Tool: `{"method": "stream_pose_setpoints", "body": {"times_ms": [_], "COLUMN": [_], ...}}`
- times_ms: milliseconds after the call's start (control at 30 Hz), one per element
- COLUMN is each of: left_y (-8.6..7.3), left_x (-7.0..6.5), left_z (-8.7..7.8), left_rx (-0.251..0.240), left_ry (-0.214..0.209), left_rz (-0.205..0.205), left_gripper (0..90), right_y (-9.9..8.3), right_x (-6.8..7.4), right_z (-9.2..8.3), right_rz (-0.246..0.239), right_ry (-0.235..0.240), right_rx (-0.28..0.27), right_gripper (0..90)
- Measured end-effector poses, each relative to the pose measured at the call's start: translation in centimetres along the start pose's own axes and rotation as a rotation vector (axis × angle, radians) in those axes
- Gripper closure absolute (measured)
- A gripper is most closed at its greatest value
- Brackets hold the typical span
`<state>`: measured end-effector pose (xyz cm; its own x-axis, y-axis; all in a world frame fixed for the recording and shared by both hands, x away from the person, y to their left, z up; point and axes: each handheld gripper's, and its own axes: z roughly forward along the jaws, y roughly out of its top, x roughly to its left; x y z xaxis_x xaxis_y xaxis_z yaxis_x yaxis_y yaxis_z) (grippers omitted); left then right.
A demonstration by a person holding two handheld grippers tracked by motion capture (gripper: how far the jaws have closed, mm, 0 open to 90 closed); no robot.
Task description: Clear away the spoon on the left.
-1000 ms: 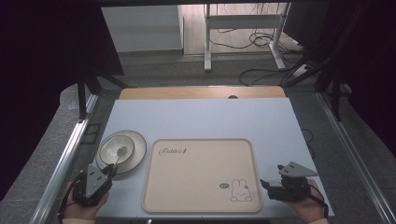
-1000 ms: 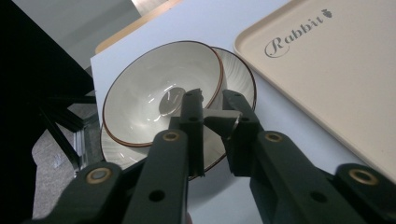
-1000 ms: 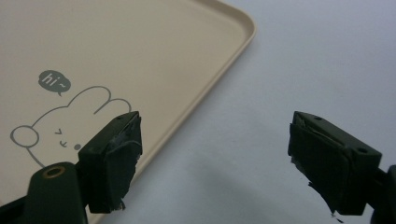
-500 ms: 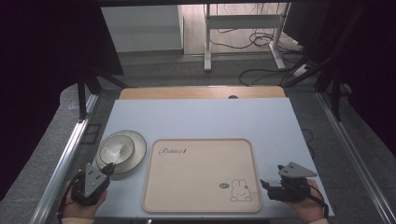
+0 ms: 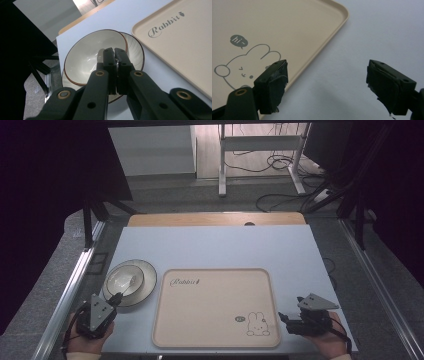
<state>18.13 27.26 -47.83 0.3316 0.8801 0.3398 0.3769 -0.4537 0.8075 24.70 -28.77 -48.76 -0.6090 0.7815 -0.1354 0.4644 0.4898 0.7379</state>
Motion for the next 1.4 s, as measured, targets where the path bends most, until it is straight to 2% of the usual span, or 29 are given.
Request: {"method": "stream_pose_setpoints", "body": {"times_ms": [333,667,867,1000,1200,1400], "left_y": [0.1,0.7,1.3,1.5,1.4,1.8], "left_x": [0.3,0.0,-0.4,-0.6,-0.4,-0.3], "left_z": [-0.3,-0.7,-1.1,-1.4,-1.5,-1.9], "left_rx": [-0.021,-0.047,-0.061,-0.074,-0.086,-0.126], "left_ry": [0.011,0.015,0.024,0.047,0.040,0.004], "left_rz": [-0.009,0.014,0.045,0.056,0.029,-0.020], "left_gripper": [89.5,89.5,89.6,89.6,89.6,89.6], "right_y": [0.0,0.1,0.1,0.1,0.0,0.0], "right_x": [0.0,0.1,0.1,0.1,0.1,0.1], "right_z": [0.1,0.0,0.0,0.0,0.0,0.0], "right_rz": [-0.001,0.004,0.001,-0.008,-0.006,-0.007], "right_ry": [0.003,0.008,0.006,0.004,0.005,0.003], "right_rx": [0.002,0.000,-0.001,0.001,0.002,0.003], "right_gripper": [17.6,17.5,17.5,17.5,17.6,17.5]}}
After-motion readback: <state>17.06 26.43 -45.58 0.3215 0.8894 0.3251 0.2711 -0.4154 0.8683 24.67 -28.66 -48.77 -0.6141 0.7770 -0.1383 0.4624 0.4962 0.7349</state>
